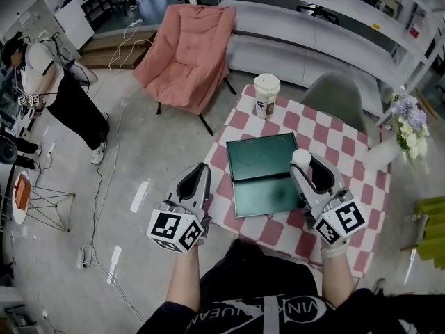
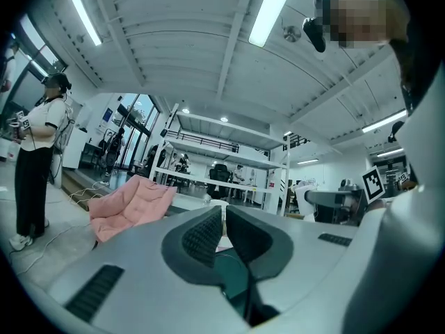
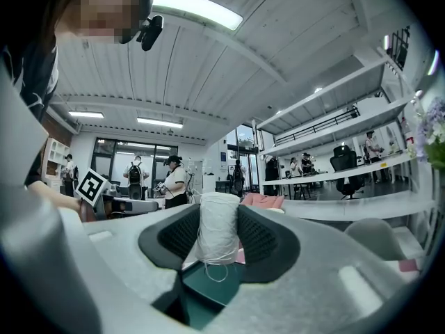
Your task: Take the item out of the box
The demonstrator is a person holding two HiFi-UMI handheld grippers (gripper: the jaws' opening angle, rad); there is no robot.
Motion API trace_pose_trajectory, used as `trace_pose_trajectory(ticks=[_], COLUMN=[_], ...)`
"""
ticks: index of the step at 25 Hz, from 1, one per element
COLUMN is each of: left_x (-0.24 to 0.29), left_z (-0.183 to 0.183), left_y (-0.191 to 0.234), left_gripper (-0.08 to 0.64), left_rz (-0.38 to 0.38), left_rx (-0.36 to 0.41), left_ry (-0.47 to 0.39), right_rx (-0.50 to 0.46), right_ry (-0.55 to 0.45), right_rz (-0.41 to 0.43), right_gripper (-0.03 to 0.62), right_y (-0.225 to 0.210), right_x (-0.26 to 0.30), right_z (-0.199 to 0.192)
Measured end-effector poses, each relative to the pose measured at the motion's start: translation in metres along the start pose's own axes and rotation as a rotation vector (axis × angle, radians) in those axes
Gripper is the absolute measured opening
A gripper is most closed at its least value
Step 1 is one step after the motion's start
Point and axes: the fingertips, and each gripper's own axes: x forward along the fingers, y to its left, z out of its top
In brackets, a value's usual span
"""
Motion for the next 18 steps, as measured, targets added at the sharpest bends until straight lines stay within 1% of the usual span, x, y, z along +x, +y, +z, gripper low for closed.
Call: trace_pose_trajectory(ticks=[8, 18], left_x=[0.003, 0.004], left_z=[-0.004, -0.011], left_y=[-0.001, 0.005], left_gripper=[0.025, 0.025], left_rz=[-0.007, -0.003], left_rx=[-0.003, -0.015], left_ry=[0.006, 0.023], right_rx=[-0.016, -0.006], right_ry=[0.013, 0.025], right_rz=[-0.001, -0.013], right_gripper=[0.172, 0.172], right_y=[-0.002, -0.007], right_x=[0.001, 0.003], right_z=[-0.005, -0.012])
